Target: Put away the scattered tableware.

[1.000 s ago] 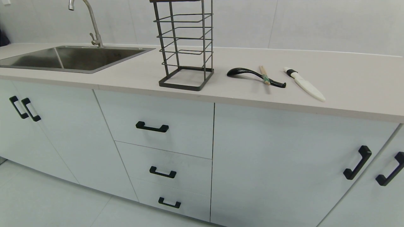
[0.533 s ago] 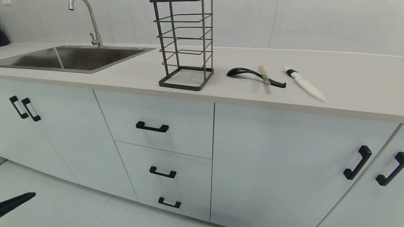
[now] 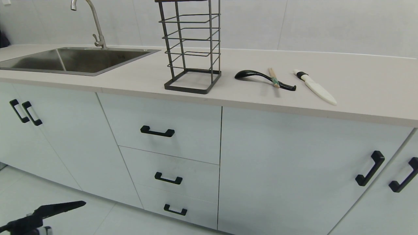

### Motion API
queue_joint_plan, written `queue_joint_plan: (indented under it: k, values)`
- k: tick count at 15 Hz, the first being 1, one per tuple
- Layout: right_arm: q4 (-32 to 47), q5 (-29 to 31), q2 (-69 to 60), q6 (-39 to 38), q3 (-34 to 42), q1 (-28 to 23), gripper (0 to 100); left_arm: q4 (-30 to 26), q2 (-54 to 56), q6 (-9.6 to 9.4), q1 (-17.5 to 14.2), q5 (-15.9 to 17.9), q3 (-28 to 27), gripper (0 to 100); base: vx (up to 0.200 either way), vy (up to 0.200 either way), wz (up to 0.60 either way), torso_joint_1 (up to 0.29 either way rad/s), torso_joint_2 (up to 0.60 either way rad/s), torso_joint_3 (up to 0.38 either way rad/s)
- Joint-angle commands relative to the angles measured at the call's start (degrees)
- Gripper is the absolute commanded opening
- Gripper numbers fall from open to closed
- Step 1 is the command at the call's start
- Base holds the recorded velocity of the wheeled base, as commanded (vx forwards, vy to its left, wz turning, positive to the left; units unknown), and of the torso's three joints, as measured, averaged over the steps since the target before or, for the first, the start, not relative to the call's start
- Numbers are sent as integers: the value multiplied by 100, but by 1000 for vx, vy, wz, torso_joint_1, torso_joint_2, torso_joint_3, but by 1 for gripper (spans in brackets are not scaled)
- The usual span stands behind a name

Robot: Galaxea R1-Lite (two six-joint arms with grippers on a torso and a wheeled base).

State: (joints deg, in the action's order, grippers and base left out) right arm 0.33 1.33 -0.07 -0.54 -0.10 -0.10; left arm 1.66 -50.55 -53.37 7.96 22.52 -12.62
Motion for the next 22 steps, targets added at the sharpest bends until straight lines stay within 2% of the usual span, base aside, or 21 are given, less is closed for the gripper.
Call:
queue_joint_plan:
  k: [1, 3, 4, 5, 7, 10, 13, 14, 15, 17, 18, 20, 22]
  values:
    - [2, -1, 7, 1, 1, 1, 0, 10, -763, -103, 390, -133, -57, 100, 0, 0, 0, 0, 0, 0]
    - [2, -1, 7, 1, 1, 1, 0, 10, -1071, -103, 821, -397, -101, 100, 0, 0, 0, 0, 0, 0]
    - [11, -1, 7, 1, 1, 1, 0, 19, -1369, -103, 1243, -494, -127, 100, 0, 0, 0, 0, 0, 0]
    - [2, -1, 7, -8, 1, 1, 0, 19, -1589, -112, 1419, -538, -188, 100, 0, 0, 0, 0, 0, 0]
    - [2, -1, 7, 1, 1, 1, 0, 159, -2055, -103, 1472, -916, -355, 100, 0, 0, 0, 0, 0, 0]
    - [11, -1, 7, 1, 1, 1, 0, 625, -2872, -112, 1551, -995, -698, 100, 0, 0, 0, 0, 0, 0]
    - [2, -1, 7, 1, 1, 1, 0, 652, -3417, -112, 1929, -986, -1041, 100, 0, 0, 0, 0, 0, 0]
    - [2, -1, 7, 1, 1, 1, 0, 652, -3672, -130, 2210, -986, -1164, 100, 0, 0, 0, 0, 0, 0]
    - [2, -1, 7, 1, 1, 1, 0, 660, -3874, -130, 2350, -977, -1217, 100, 0, 0, 0, 0, 0, 0]
    - [2, -1, 7, -8, 1, 1, 0, 792, -4358, -174, 2465, -968, -1234, 100, 0, 0, 0, 0, 0, 0]
    - [11, -1, 7, 1, 1, 1, 0, 810, -4428, -314, 2456, -960, -1261, 100, 0, 0, 0, 0, 0, 0]
    - [2, -1, 7, -8, 1, 1, 0, 801, -4569, -763, 2377, -968, -1463, 100, 0, 0, 0, 0, 0, 0]
    - [2, -1, 7, 1, 1, 1, 0, 801, -4665, -894, 2227, -995, -1595, 100, 0, 0, 0, 0, 0, 0]
